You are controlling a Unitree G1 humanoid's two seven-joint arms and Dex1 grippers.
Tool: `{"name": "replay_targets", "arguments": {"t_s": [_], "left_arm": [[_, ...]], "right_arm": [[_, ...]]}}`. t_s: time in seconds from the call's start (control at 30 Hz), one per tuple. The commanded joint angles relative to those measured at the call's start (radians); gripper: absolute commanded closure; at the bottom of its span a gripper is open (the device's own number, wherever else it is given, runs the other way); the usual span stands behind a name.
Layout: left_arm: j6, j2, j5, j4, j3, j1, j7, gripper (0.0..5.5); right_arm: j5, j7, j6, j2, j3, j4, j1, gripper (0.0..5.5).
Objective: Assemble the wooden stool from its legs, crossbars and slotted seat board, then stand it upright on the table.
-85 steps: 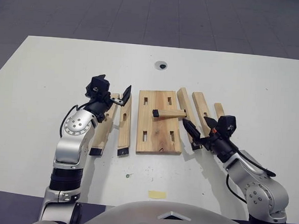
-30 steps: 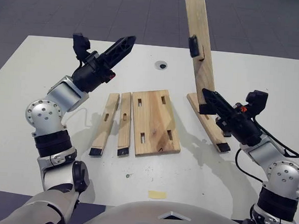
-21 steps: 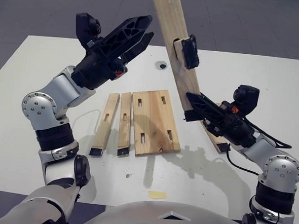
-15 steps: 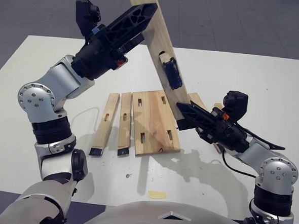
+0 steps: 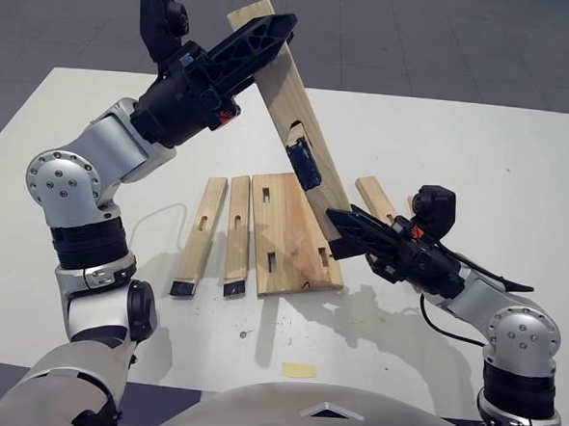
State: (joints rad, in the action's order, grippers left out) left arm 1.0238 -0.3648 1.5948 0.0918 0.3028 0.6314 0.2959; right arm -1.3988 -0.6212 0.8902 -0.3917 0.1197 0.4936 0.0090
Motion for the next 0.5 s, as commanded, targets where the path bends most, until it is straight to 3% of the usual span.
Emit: {"name": "replay_targets", "arguments": {"t_s": [0.03, 0.2, 0.37, 0.5], "left_arm": [[-0.025, 0.0, 0.0, 0.024, -0.014, 0.04, -0.015, 3.65], [-0.037, -0.015, 0.025, 0.059, -0.022, 0.079, -0.008, 4.38], [-0.045, -0.041, -0.002, 0.07, -0.026, 0.08, 0.001, 4.4], [-0.107, -0.046, -0.042, 0.058, 0.007, 0.12, -0.027, 4.45]], "right_arm": [[0.041, 0.024, -0.031, 0.004, -0.013, 0.005, -0.001, 4.47], [0.044, 0.027, -0.046, 0.002, -0.021, 0.002, 0.007, 4.47], [0.069, 0.041, -0.068, 0.007, -0.036, -0.004, 0.017, 4.47], [0.132, 0.11, -0.111, 0.029, -0.037, -0.025, 0.012, 3.61]]}}
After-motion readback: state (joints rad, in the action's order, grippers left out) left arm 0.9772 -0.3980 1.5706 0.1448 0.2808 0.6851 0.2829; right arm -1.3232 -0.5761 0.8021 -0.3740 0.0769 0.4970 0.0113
